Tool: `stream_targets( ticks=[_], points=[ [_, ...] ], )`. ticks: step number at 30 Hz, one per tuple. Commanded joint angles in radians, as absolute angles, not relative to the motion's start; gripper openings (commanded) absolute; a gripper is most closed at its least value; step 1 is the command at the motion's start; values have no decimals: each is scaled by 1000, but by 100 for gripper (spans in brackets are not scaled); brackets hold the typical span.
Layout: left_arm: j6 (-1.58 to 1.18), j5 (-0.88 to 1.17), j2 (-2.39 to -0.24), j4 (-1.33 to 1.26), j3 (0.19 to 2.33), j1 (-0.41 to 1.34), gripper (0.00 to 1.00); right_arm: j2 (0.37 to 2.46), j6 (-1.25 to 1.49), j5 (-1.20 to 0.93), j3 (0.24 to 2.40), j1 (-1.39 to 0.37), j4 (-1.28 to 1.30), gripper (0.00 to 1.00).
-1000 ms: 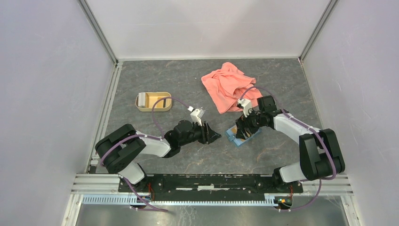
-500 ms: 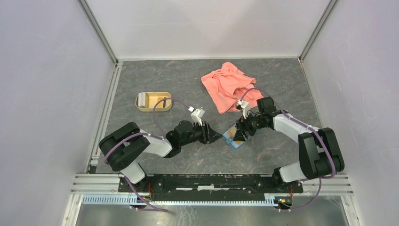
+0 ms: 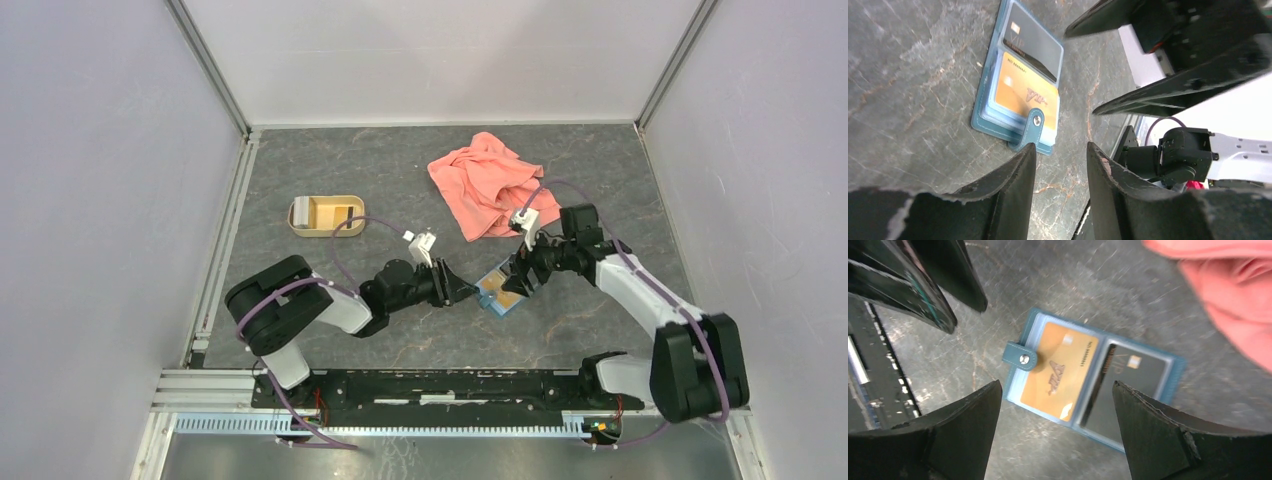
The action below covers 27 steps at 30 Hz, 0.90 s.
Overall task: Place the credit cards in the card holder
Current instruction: Insert the credit card into the card holder.
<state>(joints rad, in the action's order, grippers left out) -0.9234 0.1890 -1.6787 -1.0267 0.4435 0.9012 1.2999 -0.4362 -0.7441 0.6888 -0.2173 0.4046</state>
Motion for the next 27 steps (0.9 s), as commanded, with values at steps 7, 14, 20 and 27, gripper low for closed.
stream_targets(
  ticks=[7,14,20,27],
  points=[
    [-1014,8,-1714,-836,598,1053,38,1303,-468,-624,676,-148,346,39],
    [-1038,56,-1855,-802,773,1084,39,1368,-409,-589,677,-109,324,28],
    [-1088,-44,-1958,-633,886,1145,40,1369,-402,-620,676,-83,324,27],
    [-1083,-258,-1893,-406,887,1152,46,1373,-409,-633,672,-84,327,27]
  ],
)
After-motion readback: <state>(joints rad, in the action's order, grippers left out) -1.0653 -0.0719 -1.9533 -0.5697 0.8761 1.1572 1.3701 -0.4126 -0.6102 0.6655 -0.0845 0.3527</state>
